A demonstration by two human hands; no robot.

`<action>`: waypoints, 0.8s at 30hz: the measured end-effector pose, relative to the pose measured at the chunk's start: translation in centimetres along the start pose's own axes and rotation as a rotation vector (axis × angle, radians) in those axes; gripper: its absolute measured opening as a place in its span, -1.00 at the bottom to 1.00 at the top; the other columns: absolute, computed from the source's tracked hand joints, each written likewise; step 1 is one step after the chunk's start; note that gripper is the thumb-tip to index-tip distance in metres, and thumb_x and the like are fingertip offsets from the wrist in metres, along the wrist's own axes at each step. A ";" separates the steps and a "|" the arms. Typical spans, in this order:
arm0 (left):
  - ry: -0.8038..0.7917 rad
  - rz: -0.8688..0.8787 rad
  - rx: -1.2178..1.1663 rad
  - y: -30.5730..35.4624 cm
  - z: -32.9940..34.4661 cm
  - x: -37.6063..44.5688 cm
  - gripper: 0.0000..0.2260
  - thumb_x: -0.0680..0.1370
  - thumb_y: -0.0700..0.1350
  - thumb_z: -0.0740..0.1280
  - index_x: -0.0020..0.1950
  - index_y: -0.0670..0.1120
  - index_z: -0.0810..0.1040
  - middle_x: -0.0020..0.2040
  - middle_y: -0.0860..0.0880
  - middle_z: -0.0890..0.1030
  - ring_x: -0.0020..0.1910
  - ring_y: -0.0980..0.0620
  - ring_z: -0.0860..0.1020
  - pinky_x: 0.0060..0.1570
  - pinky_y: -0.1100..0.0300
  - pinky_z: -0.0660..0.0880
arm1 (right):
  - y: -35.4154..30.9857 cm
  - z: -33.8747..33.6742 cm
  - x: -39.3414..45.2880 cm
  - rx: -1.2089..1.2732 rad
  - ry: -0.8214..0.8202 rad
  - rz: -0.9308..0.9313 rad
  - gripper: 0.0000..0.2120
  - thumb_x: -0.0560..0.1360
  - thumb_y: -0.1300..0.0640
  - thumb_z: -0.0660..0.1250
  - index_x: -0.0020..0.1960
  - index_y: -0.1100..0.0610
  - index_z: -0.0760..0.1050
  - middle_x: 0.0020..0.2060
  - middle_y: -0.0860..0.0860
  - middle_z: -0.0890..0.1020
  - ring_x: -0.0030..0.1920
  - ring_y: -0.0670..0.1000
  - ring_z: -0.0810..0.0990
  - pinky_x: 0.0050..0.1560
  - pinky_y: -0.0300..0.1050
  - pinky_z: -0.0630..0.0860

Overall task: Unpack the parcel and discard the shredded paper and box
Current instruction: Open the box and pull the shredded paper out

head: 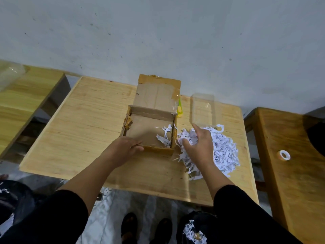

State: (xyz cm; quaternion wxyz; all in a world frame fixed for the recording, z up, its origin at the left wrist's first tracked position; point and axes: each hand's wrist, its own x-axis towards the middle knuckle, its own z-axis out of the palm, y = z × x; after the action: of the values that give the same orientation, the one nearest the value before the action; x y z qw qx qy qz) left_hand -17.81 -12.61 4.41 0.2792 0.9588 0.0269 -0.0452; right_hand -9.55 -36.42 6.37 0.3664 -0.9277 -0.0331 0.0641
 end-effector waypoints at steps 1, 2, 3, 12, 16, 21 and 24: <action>-0.015 -0.009 0.013 0.2 -0.2 0.2 -0.67 0.57 0.03 0.21 0.26 -0.10 0.51 0.15 -0.09 0.59 0.13 -0.05 0.50 0.04 0.19 0.36 | -0.6 -0.1 0.0 -0.021 -0.028 -0.063 -0.40 0.44 0.05 0.37 0.43 0.02 0.27 0.26 0.04 0.36 0.27 -0.01 0.36 0.15 -0.26 0.26; -0.010 -0.001 0.015 0.4 -0.4 0.6 -0.66 0.58 0.04 0.18 0.25 -0.10 0.51 0.16 -0.10 0.59 0.13 -0.05 0.51 0.06 0.15 0.38 | -1.2 0.0 0.2 -0.023 -0.053 -0.124 -0.39 0.43 0.03 0.38 0.44 0.03 0.26 0.28 0.03 0.34 0.29 -0.03 0.34 0.16 -0.29 0.24; 0.007 0.017 0.016 0.8 -0.5 1.0 -0.66 0.58 0.04 0.16 0.24 -0.11 0.51 0.16 -0.11 0.59 0.12 -0.06 0.51 0.07 0.13 0.39 | -1.7 0.1 0.3 -0.023 -0.072 -0.188 -0.39 0.44 0.04 0.37 0.44 0.04 0.26 0.29 0.03 0.35 0.30 -0.03 0.34 0.17 -0.32 0.22; -0.307 -0.202 0.236 2.1 1.0 7.3 -0.49 0.53 -0.03 0.30 0.41 -0.19 0.26 0.45 -0.14 0.24 0.35 -0.13 0.32 0.31 0.03 0.33 | -4.4 2.9 3.9 -0.332 -0.416 -0.359 -0.30 0.36 0.22 0.47 0.42 0.15 0.25 0.42 0.06 0.28 0.35 0.07 0.34 0.28 -0.18 0.29; -0.352 -0.250 0.175 1.1 1.9 8.4 -0.25 0.47 -0.04 0.39 0.50 -0.16 0.02 0.51 -0.11 0.07 0.42 -0.12 0.21 0.38 0.04 0.25 | -4.6 4.2 4.6 -0.454 -0.463 -0.410 -0.36 0.46 0.10 0.36 0.46 0.15 0.19 0.43 0.04 0.27 0.37 0.03 0.33 0.28 -0.19 0.31; -0.399 -0.263 0.161 -0.1 2.3 8.8 -0.12 0.41 0.02 0.43 0.51 -0.10 -0.09 0.54 -0.07 -0.09 0.50 -0.08 -0.01 0.43 0.00 0.16 | -4.3 6.4 5.6 -0.609 -0.519 -0.422 -0.44 0.53 0.04 0.26 0.45 0.18 0.18 0.46 0.10 0.21 0.43 0.08 0.25 0.31 -0.03 0.37; -0.208 -0.205 0.191 -0.2 2.1 8.3 -0.39 0.47 -0.01 0.35 0.44 -0.13 0.20 0.46 -0.11 0.23 0.39 -0.09 0.27 0.32 0.05 0.33 | -4.5 7.3 5.8 -0.779 -0.543 -0.437 -0.58 0.58 0.05 0.16 0.38 0.21 0.28 0.40 0.18 0.27 0.38 0.15 0.29 0.27 0.01 0.38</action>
State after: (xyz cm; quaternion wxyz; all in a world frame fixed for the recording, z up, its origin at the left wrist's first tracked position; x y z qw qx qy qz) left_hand -9.70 -13.33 1.66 0.1820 0.9633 0.0910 -0.1748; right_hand -4.90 -27.63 3.63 -0.0231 -0.9166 -0.3411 0.2071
